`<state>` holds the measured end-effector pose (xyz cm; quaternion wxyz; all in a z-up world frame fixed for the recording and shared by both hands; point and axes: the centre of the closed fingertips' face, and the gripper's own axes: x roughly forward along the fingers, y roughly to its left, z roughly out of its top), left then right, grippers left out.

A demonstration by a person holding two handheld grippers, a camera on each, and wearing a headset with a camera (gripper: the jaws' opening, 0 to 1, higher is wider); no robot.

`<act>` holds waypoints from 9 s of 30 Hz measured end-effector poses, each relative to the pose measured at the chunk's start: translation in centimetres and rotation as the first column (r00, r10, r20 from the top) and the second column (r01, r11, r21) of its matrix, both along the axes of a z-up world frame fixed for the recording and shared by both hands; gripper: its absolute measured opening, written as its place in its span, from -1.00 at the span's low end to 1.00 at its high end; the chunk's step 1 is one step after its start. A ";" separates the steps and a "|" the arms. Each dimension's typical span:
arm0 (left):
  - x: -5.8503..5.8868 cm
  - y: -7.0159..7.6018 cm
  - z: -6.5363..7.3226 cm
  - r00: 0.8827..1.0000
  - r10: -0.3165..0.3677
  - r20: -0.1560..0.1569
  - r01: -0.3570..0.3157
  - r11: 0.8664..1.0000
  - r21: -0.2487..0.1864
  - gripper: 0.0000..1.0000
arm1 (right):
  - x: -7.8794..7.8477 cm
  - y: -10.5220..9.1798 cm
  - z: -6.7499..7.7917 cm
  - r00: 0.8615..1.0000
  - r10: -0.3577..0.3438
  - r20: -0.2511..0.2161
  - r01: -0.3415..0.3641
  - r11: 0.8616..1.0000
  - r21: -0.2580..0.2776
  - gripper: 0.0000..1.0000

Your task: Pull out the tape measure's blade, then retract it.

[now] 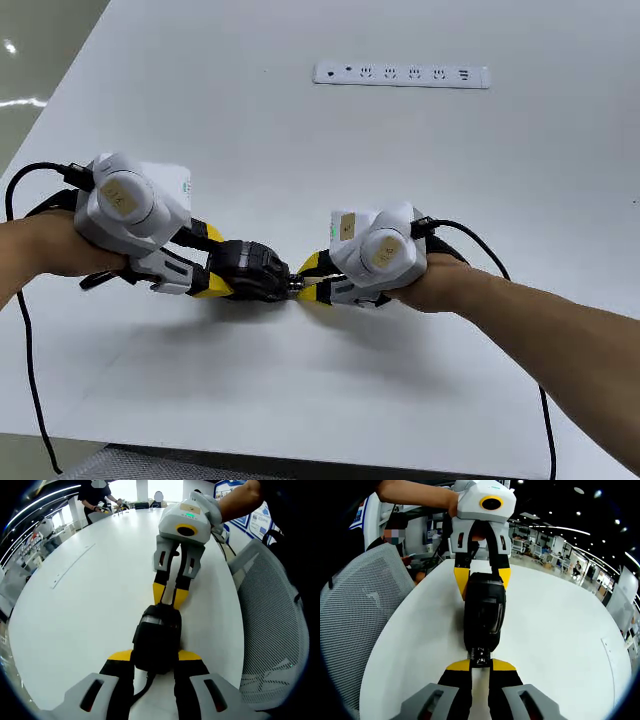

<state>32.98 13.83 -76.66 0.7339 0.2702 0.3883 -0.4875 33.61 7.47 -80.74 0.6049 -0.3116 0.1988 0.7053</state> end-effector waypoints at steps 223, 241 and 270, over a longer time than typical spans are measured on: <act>-5.6 0.4 0.5 0.960 0.278 -0.027 -0.279 0.954 -0.104 0.31 | -0.4 -23.3 2.6 0.917 -0.396 -0.042 0.385 0.910 -0.155 0.20; -6.6 -0.9 0.9 0.913 0.407 -0.001 -0.398 0.891 -0.217 0.51 | -2.1 -23.2 3.0 0.861 -0.504 -0.071 0.498 0.863 -0.086 0.60; -7.3 -2.7 2.9 0.799 0.599 0.048 -0.546 0.757 -0.359 0.88 | -4.1 -20.6 4.9 0.717 -0.684 -0.137 0.694 0.719 0.043 0.98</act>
